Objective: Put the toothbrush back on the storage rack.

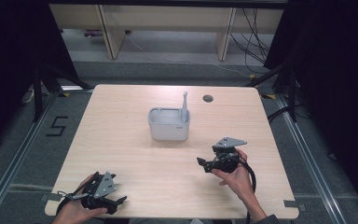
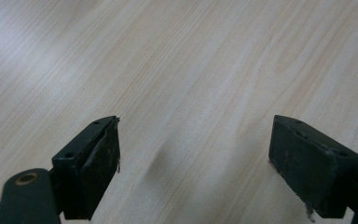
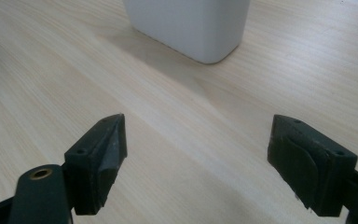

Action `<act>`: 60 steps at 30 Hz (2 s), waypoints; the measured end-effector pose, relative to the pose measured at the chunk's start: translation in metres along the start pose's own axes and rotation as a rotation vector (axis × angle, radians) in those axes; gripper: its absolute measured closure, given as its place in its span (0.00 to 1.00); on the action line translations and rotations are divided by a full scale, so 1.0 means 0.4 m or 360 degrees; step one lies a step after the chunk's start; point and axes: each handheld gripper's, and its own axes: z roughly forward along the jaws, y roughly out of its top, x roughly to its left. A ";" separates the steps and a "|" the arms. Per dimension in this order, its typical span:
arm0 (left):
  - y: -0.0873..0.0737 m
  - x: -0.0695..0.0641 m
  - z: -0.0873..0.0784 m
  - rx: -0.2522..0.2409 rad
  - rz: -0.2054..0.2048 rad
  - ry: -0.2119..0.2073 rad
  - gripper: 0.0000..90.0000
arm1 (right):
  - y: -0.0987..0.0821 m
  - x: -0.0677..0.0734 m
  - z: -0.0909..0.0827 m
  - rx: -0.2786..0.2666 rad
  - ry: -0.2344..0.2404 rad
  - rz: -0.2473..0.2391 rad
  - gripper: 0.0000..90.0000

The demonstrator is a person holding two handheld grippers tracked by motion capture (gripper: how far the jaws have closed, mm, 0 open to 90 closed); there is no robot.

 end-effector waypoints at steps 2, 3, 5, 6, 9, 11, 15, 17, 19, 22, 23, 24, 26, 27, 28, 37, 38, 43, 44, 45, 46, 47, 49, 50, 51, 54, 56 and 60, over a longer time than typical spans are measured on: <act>-0.001 0.002 0.000 0.0016 0.0006 0.0008 0.18 | -0.011 0.006 -0.007 0.0012 -0.0002 0.0015 0.23; 0.000 0.003 0.000 0.0016 0.0014 0.0008 0.18 | -0.014 0.003 -0.007 -0.0006 -0.0007 -0.0016 0.23; 0.000 0.001 0.000 0.0000 0.0006 -0.0001 0.18 | -0.015 0.001 -0.009 -0.0004 -0.0005 -0.0046 0.23; 0.000 0.001 0.000 -0.0001 0.0008 -0.0001 0.18 | -0.020 0.007 -0.012 0.0004 -0.0003 -0.0011 0.23; 0.000 0.003 -0.001 0.0007 0.0010 0.0003 0.18 | -0.030 0.014 -0.019 0.0010 0.0010 -0.0010 0.23; 0.000 0.000 -0.001 0.0008 0.0008 0.0001 0.18 | -0.039 0.018 -0.026 0.0014 0.0004 -0.0045 0.23; 0.001 0.003 -0.002 0.0024 0.0022 0.0015 0.18 | -0.052 0.026 -0.031 0.0022 0.0019 -0.0017 0.23; 0.001 0.002 -0.002 0.0012 0.0008 -0.0006 0.18 | -0.054 0.023 -0.030 0.0012 0.0034 -0.0048 0.23; 0.000 0.003 -0.002 0.0016 -0.0007 0.0035 0.18 | -0.063 0.033 -0.038 0.0033 0.0022 0.0013 0.23; 0.000 0.003 -0.004 0.0025 0.0008 0.0029 0.18 | -0.067 0.030 -0.041 0.0008 0.0025 -0.0011 0.23; 0.000 0.002 -0.004 0.0028 0.0008 0.0032 0.18 | -0.069 0.027 -0.045 0.0012 0.0017 -0.0034 0.23; -0.001 0.002 -0.002 0.0014 -0.0011 0.0019 0.18 | -0.074 0.024 -0.047 0.0012 0.0039 -0.0037 0.23; 0.000 0.001 -0.003 0.0013 -0.0010 0.0020 0.18 | -0.078 0.028 -0.051 0.0015 0.0021 0.0001 0.23; 0.000 0.002 -0.003 0.0024 0.0008 0.0033 0.18 | -0.082 0.024 -0.052 0.0013 0.0026 -0.0017 0.23; 0.000 0.003 -0.004 0.0019 0.0006 0.0013 0.18 | -0.085 0.024 -0.055 0.0020 0.0020 -0.0010 0.23; -0.001 0.002 -0.001 0.0008 -0.0009 0.0013 0.18 | -0.113 0.019 -0.074 0.0005 0.0033 0.0021 0.21; -0.001 0.001 -0.002 0.0009 -0.0006 0.0010 0.18 | -0.113 0.019 -0.074 0.0005 0.0033 0.0021 0.21; -0.001 0.001 -0.003 -0.0002 -0.0024 0.0011 0.18 | -0.127 0.021 -0.086 0.0032 0.0017 0.0062 0.20; -0.001 0.001 -0.003 -0.0002 -0.0026 0.0011 0.18 | -0.130 0.019 -0.085 0.0019 0.0039 0.0058 0.20; -0.002 0.000 -0.003 -0.0001 -0.0038 0.0014 0.18 | -0.132 0.014 -0.086 0.0017 0.0041 0.0024 0.20; -0.002 0.002 -0.003 0.0000 -0.0027 0.0016 0.18 | -0.134 0.018 -0.089 0.0019 0.0038 0.0054 0.20; -0.003 0.001 -0.001 0.0006 -0.0033 0.0019 0.18 | -0.135 0.019 -0.093 0.0034 0.0027 0.0067 0.20; -0.001 0.001 -0.003 0.0027 -0.0002 0.0029 0.18 | -0.140 0.014 -0.097 0.0027 0.0010 0.0020 0.19; -0.001 0.001 -0.003 0.0018 -0.0009 0.0030 0.18 | -0.140 0.014 -0.097 0.0027 0.0010 0.0020 0.19; -0.001 0.002 -0.002 0.0012 -0.0018 0.0020 0.18 | -0.143 0.015 -0.097 0.0036 0.0008 0.0022 0.19; -0.001 0.001 -0.004 0.0012 -0.0016 0.0023 0.18 | -0.150 0.017 -0.097 0.0070 0.0025 0.0046 0.18; -0.002 0.000 -0.002 0.0012 -0.0036 0.0023 0.18 | -0.155 0.017 -0.097 0.0068 0.0037 0.0039 0.18; -0.001 0.001 -0.004 0.0013 -0.0016 0.0025 0.18 | -0.163 0.021 -0.106 0.0083 0.0017 0.0038 0.18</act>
